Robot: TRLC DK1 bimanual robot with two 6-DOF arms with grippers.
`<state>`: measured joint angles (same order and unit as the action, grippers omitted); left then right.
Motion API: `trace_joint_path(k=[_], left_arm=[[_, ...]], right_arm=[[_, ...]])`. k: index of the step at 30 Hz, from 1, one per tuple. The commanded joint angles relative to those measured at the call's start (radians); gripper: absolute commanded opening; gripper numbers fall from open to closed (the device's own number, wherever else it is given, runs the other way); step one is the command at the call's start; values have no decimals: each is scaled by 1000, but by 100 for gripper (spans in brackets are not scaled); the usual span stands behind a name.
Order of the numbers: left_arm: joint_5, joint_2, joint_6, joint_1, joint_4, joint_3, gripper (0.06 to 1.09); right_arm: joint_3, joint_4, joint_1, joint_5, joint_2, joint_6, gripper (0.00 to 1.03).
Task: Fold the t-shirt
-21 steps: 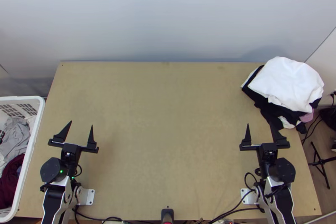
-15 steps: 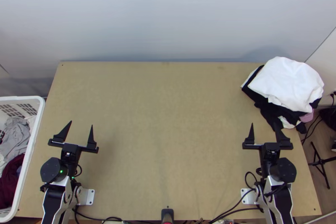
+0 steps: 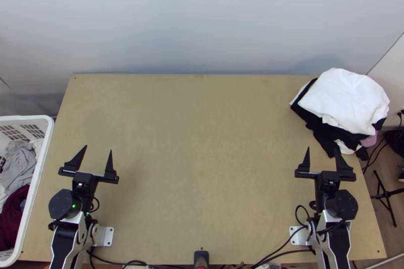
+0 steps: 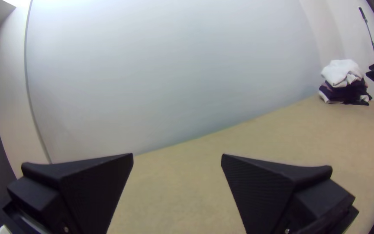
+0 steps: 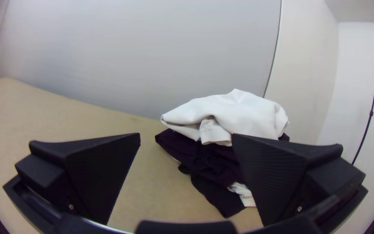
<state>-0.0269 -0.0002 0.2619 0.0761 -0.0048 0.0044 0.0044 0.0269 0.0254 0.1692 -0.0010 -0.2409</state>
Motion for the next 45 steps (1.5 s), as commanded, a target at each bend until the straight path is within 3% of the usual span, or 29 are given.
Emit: trace_joint_path(k=[1,14,17,19,22,24,28,34,39,45], left_arm=[[1,0,-38,4,0,0,105],[1,0,-38,4,0,0,105],[16,-1,-89,25,3,0,105],[19,-1,-90,53,0,0,105],[-5,0,39,59,37,-1,105],[-42,0,46,60,22,6,105],[-50,0,83,8,-8,46,105],[-51,105,89,-96,-147,243,105],[-50,365,115,-312,-340,505,105],[7,552,292,-667,-523,666,103]], right_arm=[[-1,-1,-1,1,-1,184,98],[-1,-1,38,0,-1,265,98],[-1,-1,68,0,-4,261,98],[-1,1,53,1,-2,236,98],[5,-4,38,0,-2,189,97],[8,-10,62,-8,18,146,97],[75,-2,103,18,154,150,97],[298,42,93,38,518,149,98],[637,-246,186,38,696,232,98],[922,-542,222,43,811,324,98]])
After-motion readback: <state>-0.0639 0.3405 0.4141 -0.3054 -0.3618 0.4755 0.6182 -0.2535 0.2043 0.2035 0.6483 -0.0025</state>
